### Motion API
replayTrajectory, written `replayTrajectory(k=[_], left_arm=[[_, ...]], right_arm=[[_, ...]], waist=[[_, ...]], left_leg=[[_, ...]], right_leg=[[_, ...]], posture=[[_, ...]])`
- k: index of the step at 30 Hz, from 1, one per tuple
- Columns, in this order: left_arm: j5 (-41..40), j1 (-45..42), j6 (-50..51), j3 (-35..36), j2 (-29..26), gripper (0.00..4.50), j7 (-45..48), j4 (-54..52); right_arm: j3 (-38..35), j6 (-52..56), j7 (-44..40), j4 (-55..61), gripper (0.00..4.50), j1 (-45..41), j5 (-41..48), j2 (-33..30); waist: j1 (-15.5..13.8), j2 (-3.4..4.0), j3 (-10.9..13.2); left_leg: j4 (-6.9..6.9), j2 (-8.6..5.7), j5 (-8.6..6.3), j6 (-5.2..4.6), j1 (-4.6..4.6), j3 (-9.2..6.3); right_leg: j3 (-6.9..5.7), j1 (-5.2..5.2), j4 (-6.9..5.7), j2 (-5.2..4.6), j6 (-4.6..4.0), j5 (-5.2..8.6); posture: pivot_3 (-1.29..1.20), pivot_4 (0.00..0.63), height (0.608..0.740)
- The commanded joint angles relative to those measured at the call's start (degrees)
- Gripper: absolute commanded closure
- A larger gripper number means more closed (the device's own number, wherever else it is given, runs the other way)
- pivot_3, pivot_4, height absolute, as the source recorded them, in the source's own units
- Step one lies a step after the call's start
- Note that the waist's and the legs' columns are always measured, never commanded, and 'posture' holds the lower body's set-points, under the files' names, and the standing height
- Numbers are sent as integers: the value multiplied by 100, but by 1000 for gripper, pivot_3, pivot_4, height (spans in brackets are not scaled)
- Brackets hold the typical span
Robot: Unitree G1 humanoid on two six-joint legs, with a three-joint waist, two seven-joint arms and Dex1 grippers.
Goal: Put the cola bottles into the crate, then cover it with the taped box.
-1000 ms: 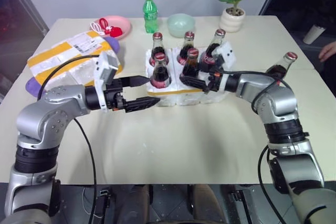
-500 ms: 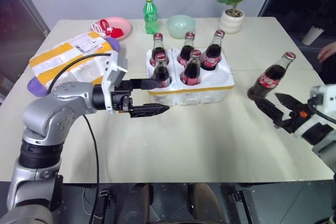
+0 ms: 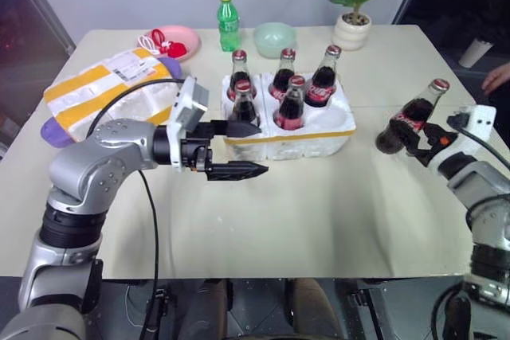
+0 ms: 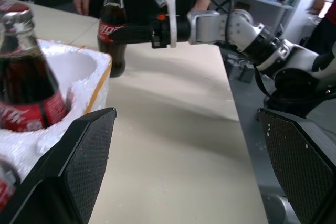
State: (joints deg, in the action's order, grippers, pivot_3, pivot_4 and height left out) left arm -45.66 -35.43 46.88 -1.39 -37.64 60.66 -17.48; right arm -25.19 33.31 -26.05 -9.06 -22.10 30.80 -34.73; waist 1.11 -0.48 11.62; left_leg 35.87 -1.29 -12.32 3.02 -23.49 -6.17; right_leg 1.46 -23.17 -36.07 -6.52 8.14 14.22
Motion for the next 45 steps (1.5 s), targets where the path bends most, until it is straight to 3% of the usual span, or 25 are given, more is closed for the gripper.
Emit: replayTrajectory(k=[1,3,6,10,16,18,26,34,36,38,42,45], left_arm=[[-56,74,-17,151,-96,0,-93,-298],[-78,101,1,199,-123,0,-162,-354],[-153,119,55,289,-146,0,-244,-369],[-189,182,55,329,-194,0,-301,-388],[-214,217,36,335,-198,0,-358,-378],[-203,221,17,324,-187,0,-362,-368],[-193,261,-36,349,-162,0,-403,-381],[-153,281,-82,411,-207,0,-429,-347],[-112,311,-121,388,-208,0,-434,-338],[-4,385,-189,341,-239,0,-436,-342],[353,606,-429,342,-407,0,-484,-360],[835,787,-777,624,-657,0,-743,-249]], right_arm=[[61,-691,-116,-1127,31,-701,-323,-98],[80,-1020,-144,-1567,545,-935,-456,-135],[171,-1390,-433,-1447,1678,-914,-528,-174],[125,-1577,-664,-707,1644,-914,-352,-139],[62,-107,-1015,963,1644,-1587,1457,-17],[254,314,-1011,1182,1644,-1727,1683,-14],[1223,336,-813,722,1644,-1850,710,61],[2081,123,-1306,311,1644,-1765,-126,63],[2254,-56,-1250,67,608,-1828,-473,92],[2311,-144,-1255,20,65,-1867,-641,83],[2037,63,-1456,425,65,-1773,-452,-124],[1339,597,-1710,1150,65,-1646,314,-444]], waist=[[9,1,1],[7,1,1],[-29,1,1],[-3,7,5],[158,47,29],[157,47,29],[43,29,26],[2,31,27],[4,29,26],[13,29,26],[6,29,26],[-37,31,27]], left_leg=[[2,0,0,0,0,1],[1,0,0,0,0,1],[0,0,0,0,0,-3],[-2,-1,0,0,-2,-2],[-10,0,0,1,-2,-2],[-18,2,0,0,0,-3],[-6,-4,1,1,-9,-9],[-19,-2,1,1,-11,-9],[-19,-2,1,1,-11,-9],[-18,-2,1,1,-9,-8],[-15,-2,3,5,-4,-8],[-16,-2,3,5,-7,-11]], right_leg=[[0,1,1,0,1,-1],[1,0,0,-1,1,-1],[-2,1,-1,1,2,-1],[0,-2,0,1,3,-2],[2,-13,-7,1,3,-2],[1,-15,-7,2,3,-1],[-4,-8,2,-1,2,-1],[-4,-22,-1,0,2,-1],[-4,-21,0,0,2,-1],[-4,-19,-1,1,3,-2],[-4,-14,-2,1,2,-2],[-5,-15,-1,1,2,-1]], posture=[[0,150,739],[0,150,739],[0,150,739],[0,150,739],[0,150,739],[0,150,739],[0,150,739],[0,150,739],[0,150,739],[0,150,739],[0,150,739],[0,150,739]])
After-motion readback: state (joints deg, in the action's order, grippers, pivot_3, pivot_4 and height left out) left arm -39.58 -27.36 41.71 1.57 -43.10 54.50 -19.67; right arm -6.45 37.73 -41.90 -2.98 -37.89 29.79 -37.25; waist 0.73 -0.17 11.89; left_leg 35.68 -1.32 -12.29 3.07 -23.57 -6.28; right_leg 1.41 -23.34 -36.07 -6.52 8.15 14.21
